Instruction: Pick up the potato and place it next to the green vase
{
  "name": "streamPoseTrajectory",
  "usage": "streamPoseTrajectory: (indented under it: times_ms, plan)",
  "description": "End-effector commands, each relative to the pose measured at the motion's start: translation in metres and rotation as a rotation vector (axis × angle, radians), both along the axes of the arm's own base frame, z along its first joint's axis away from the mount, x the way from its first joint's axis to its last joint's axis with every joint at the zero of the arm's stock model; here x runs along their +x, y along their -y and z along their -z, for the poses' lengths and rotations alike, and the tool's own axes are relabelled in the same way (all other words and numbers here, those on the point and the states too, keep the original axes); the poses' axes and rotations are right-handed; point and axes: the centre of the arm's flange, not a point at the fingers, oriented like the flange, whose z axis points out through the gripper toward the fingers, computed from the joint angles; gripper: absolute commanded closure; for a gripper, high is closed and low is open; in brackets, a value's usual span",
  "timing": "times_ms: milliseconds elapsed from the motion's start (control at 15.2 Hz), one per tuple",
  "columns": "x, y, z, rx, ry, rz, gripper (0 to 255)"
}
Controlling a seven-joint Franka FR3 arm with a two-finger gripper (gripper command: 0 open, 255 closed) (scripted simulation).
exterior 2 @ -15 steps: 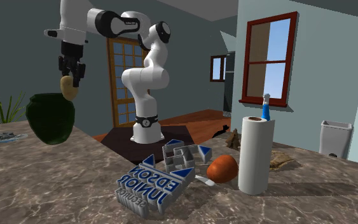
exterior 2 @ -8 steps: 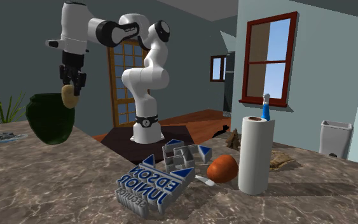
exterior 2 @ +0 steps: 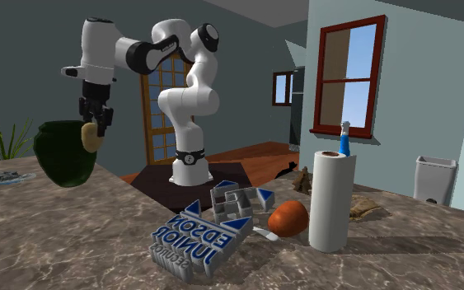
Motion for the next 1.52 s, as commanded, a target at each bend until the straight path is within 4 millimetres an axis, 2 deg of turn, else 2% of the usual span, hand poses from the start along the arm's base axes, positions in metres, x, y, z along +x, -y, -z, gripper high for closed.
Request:
streamPoseTrajectory:
  times_ms: [0, 1452]
  plan:
    - [0.000, 0.000, 0.011, 0.000, 0.001, 0.000, 255]
    - [0.000, 0.000, 0.128, 0.000, 0.001, 0.000, 255]
